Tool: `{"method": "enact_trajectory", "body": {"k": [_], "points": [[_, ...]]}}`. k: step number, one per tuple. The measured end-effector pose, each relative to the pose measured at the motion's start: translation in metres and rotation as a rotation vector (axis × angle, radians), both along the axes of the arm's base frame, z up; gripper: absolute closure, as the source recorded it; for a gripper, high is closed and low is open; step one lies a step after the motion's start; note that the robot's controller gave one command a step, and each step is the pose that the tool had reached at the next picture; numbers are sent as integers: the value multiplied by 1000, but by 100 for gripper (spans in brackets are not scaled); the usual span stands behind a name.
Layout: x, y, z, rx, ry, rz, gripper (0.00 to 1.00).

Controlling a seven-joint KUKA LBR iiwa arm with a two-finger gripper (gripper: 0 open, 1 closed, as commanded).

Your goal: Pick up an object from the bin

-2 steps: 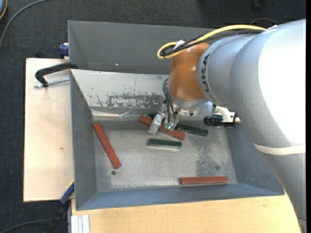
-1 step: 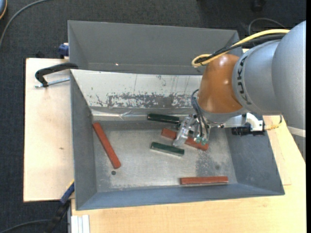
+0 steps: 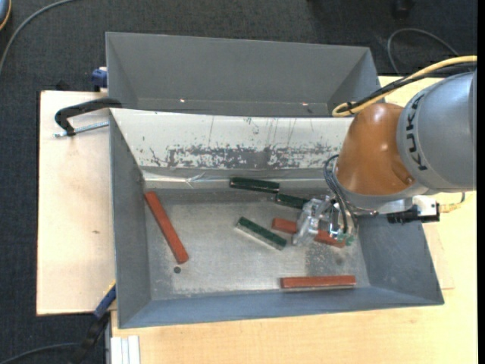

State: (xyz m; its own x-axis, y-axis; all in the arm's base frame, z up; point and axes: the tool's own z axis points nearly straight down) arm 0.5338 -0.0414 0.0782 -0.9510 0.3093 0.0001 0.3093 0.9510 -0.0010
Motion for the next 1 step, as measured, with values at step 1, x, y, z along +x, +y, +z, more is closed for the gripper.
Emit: {"method": "enact_trajectory", "body": {"k": [1], "points": [[1,3,0,2,-1,4,0]]}}
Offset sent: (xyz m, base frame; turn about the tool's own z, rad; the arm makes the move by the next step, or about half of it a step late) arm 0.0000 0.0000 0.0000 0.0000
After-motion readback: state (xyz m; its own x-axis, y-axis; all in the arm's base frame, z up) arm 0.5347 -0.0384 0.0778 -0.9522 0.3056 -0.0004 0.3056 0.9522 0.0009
